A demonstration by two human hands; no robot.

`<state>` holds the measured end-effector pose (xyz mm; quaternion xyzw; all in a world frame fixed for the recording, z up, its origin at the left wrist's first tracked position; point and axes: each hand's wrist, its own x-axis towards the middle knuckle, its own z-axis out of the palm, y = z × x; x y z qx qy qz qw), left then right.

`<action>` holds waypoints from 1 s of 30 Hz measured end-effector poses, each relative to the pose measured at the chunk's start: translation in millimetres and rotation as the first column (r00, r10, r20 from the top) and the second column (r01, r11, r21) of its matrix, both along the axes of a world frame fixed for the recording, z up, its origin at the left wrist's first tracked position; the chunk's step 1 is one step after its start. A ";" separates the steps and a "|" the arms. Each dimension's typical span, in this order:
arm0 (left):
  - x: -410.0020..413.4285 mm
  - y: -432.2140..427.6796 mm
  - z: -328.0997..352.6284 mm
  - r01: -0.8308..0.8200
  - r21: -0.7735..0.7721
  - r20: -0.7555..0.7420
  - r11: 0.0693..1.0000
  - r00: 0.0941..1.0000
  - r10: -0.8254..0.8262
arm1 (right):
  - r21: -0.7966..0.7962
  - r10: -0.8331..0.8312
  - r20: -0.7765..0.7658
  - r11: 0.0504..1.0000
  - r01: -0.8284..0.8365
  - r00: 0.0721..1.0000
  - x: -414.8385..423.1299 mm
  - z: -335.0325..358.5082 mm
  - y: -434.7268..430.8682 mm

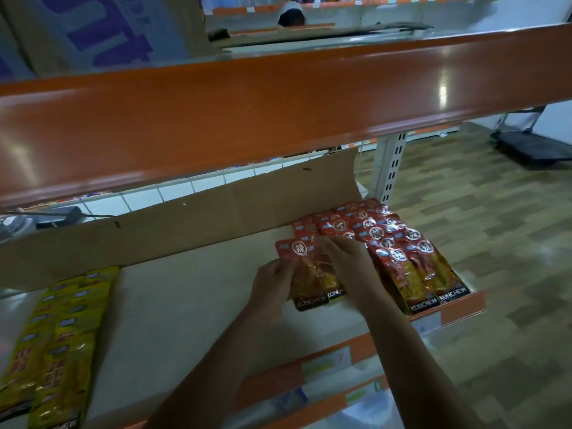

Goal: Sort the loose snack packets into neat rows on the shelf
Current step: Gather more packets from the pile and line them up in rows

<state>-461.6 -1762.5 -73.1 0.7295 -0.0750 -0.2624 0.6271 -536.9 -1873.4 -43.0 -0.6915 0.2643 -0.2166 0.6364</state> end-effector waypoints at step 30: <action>-8.1 -23.0 -22.1 0.006 0.437 0.439 0.900 0.871 -0.219 | -0.296 -0.145 -0.067 0.948 0.119 0.987 6.9 -26.8 -29.7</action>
